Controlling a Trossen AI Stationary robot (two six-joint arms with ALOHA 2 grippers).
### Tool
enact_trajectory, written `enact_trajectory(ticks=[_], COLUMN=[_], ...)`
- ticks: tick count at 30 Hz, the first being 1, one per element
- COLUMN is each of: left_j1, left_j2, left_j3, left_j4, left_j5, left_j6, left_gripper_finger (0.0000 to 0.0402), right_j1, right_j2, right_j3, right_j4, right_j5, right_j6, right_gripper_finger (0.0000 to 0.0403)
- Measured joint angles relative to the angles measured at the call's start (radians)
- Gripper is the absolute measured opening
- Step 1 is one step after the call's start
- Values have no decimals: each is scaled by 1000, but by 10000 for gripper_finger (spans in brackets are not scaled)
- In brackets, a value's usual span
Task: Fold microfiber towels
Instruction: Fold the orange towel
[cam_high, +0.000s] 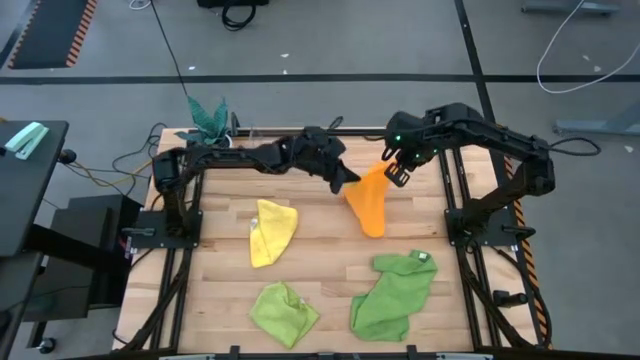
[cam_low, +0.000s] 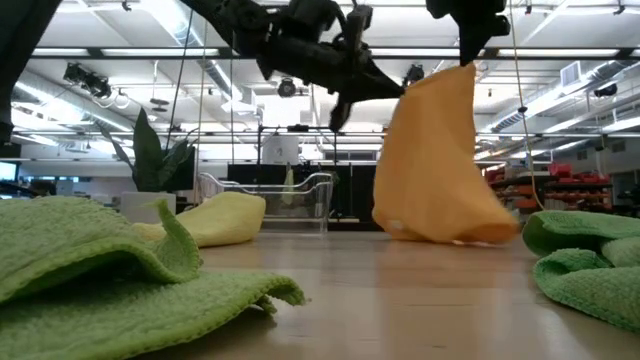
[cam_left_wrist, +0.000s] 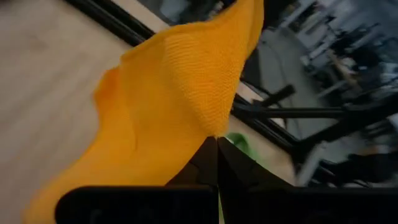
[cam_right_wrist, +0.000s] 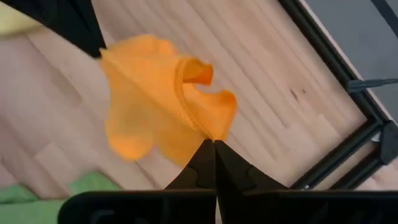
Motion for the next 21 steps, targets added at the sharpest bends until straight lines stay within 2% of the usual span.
enact_trajectory(ticks=[3,11,15,21], left_j1=[12,12,10,-2], left_j2=[-28,-84,-85,-59], left_j3=[-1,0,-1,-1], left_j4=[-61,-58,-78,-150], left_j5=[-30,-98,-107,-137], left_j6=[10,7,-2,-19], left_gripper_finger=[2,1,3,26], right_j1=[-31,-45,-36,-38], right_j2=[-13,-6,-6,-15], right_j3=[0,0,0,0], right_j4=[-19,-13,-13,-13], right_j5=[13,19,19,18], right_j6=[-8,-103,-128,-150], right_gripper_finger=[0,0,0,0])
